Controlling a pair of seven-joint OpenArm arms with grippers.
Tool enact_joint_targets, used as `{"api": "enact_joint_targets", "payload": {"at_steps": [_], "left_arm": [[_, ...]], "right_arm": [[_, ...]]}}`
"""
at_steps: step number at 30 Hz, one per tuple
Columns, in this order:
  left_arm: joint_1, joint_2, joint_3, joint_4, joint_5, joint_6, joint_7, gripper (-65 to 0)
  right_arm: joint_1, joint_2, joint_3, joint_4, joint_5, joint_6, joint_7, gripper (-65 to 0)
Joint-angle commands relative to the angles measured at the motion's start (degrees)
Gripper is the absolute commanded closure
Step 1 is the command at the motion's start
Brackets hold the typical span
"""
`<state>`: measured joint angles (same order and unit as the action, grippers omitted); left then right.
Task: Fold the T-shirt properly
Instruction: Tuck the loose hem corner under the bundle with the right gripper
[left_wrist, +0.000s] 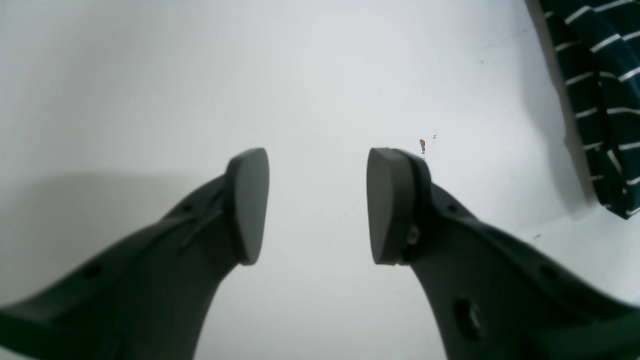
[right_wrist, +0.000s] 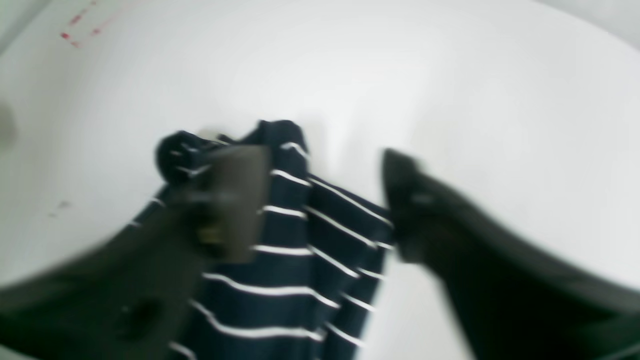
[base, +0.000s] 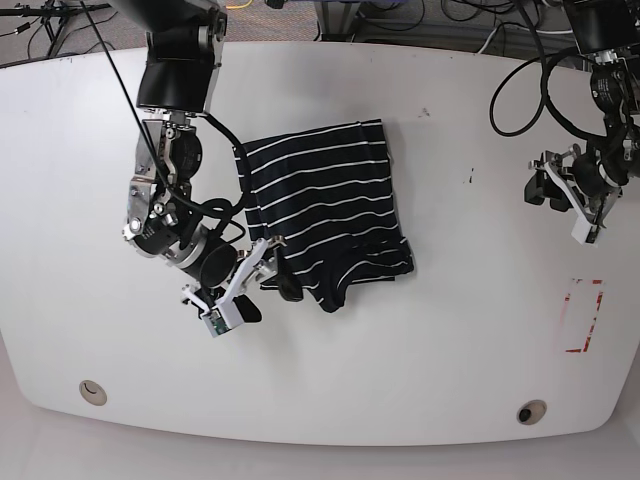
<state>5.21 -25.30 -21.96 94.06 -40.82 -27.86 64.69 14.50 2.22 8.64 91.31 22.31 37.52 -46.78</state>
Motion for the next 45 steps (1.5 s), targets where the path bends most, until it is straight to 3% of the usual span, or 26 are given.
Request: {"api": "enact_joint_targets", "payload": {"at_steps": [1,4,16,22,30,39,41,45], "left_arm": [[-0.60,-1.21,-0.33,0.84,-0.98,0.03,-1.08,-29.9],[-0.60,-1.21,-0.33,1.02,-0.98,0.03,-0.99,-29.9],[-0.42,-1.21,-0.42,1.02,-1.07,0.03,-0.91,-29.9],[-0.42,-1.21,-0.42,0.84,-0.98,0.03,-0.91,-29.9],[-0.42,-1.21,-0.42,0.84,-0.98,0.03,-0.91,-29.9],[-0.33,-1.21,-0.51,0.75,-0.90,0.03,-0.91,-29.9],[-0.33,-1.21,-0.51,0.75,-0.90,0.03,-0.91,-29.9],[0.46,-1.21,-0.51,0.75,-0.90,0.03,-1.08,-29.9]], "right_arm": [[2.51,-0.77,0.01,-2.38,0.68,0.24,1.73,-54.9],[4.62,-1.03,0.01,-8.01,0.68,0.24,3.58,-56.1],[10.68,-1.30,-0.07,-29.46,0.86,0.77,10.52,-44.9],[10.33,-3.14,-0.34,-30.43,0.68,0.77,10.61,-44.5],[9.19,-3.41,-7.72,-30.25,1.12,0.50,10.70,-44.5],[8.31,-3.49,-7.99,-30.25,0.95,0.42,10.78,-43.9],[8.31,-3.49,-7.99,-30.25,0.86,0.59,10.87,-40.3],[8.31,-3.14,-7.99,-30.25,1.04,0.77,11.66,-24.1]]}}
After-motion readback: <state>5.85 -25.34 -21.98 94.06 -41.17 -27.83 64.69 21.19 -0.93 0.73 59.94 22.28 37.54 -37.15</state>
